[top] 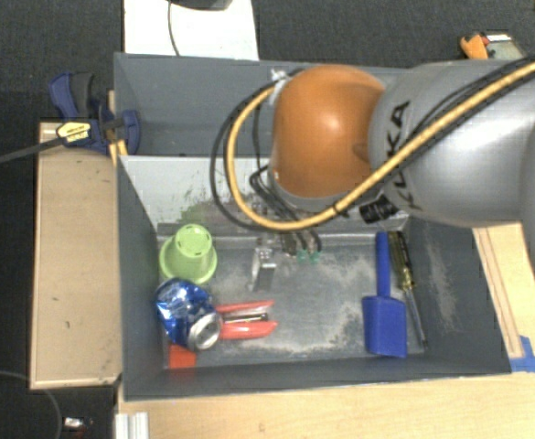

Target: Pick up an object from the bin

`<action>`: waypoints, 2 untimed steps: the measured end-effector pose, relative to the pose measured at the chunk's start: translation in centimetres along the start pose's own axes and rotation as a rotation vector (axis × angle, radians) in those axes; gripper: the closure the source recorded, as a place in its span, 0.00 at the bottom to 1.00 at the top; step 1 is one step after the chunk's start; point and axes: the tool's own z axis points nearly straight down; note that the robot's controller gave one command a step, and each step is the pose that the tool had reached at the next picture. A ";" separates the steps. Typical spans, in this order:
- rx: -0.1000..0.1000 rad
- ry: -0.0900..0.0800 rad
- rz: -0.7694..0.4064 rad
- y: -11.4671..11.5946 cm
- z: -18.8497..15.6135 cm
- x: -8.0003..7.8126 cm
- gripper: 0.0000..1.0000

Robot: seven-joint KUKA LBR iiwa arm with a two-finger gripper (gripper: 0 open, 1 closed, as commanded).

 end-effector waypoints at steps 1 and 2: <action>-0.001 -0.008 0.005 -0.1 -0.5 -0.2 0.00; -0.003 -0.011 0.011 -0.8 7.5 1.4 0.00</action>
Offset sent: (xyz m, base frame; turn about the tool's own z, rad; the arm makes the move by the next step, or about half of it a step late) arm -0.0280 -0.0134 -0.1391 0.0160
